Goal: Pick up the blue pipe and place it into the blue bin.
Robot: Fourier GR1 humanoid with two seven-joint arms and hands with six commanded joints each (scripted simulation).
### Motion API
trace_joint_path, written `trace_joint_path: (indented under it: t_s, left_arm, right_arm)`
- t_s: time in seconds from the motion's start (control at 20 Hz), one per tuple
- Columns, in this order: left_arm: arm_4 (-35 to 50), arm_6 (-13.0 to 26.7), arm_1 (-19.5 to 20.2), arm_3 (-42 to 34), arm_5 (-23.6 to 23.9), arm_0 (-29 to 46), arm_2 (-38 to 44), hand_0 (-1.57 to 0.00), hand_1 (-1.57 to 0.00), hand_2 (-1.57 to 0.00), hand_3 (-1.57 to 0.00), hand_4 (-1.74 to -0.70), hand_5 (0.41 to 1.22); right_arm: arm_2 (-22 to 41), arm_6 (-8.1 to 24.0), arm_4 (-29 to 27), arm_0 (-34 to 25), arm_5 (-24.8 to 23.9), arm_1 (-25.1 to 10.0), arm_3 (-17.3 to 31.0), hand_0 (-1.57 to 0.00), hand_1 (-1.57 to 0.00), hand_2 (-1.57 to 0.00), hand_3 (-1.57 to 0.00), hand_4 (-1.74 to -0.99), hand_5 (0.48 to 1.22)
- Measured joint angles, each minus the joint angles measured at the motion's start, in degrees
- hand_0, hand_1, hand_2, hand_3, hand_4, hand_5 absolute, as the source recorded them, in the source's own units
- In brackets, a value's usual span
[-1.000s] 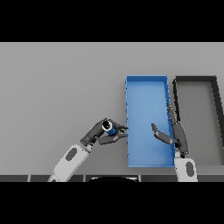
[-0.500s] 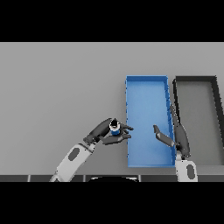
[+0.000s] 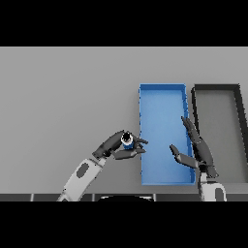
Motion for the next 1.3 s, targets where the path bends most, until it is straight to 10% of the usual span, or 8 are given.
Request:
trace_joint_path:
  t_s: [0.4, 1.3]
  left_arm:
    - [-2.1, 1.3, -1.5, -0.9, -1.9, 0.9, 1.0, -1.57, -1.57, -1.57, -1.57, -1.47, 1.221]
    - [-5.5, 0.9, -4.6, 0.3, -7.5, 1.4, 5.5, -1.57, -1.57, -1.57, -1.57, -1.47, 1.221]
  right_arm:
    - [5.5, 18.3, -13.7, -15.3, 9.7, -9.4, -7.0, 0.0, 0.0, -0.08, 0.0, -1.281, 0.558]
    - [19.1, 31.0, -14.2, -41.3, 15.4, -2.1, 3.0, -0.07, -0.11, -0.17, -0.04, -1.204, 0.497]
